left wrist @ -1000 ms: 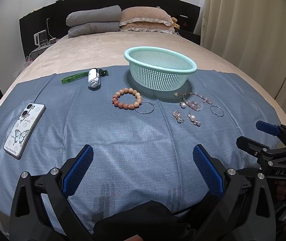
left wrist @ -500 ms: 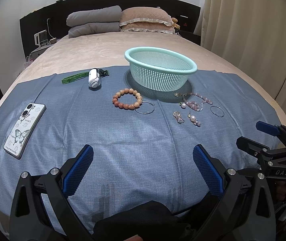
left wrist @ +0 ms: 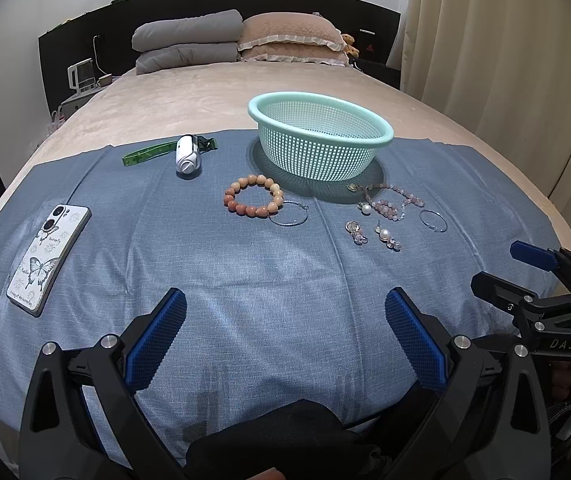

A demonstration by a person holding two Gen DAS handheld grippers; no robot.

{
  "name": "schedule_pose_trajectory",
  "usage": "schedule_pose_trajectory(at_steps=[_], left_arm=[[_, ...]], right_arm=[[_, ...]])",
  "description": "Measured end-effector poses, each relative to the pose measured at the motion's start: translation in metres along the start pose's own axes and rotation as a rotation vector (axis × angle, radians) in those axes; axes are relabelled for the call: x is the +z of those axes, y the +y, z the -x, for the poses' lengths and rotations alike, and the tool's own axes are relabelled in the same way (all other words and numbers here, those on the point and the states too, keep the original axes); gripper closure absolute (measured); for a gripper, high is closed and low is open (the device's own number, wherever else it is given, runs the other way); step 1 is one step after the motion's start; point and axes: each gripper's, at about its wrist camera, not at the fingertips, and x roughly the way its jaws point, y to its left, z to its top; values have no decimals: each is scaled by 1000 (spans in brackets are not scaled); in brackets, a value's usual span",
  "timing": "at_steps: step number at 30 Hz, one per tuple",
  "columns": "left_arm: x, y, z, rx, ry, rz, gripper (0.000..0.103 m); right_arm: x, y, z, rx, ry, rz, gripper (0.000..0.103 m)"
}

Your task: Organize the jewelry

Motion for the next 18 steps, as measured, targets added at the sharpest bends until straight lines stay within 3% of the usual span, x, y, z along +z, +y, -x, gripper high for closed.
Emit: schedule_pose_trajectory(at_steps=[12,18], left_arm=[[1,4,-2,-16,6,14,6],[7,8,-7,-67,31,23,6]], right_arm=[[1,-5,-1,24,9,-25,8],[9,-15,-6,55,35,-53,8]])
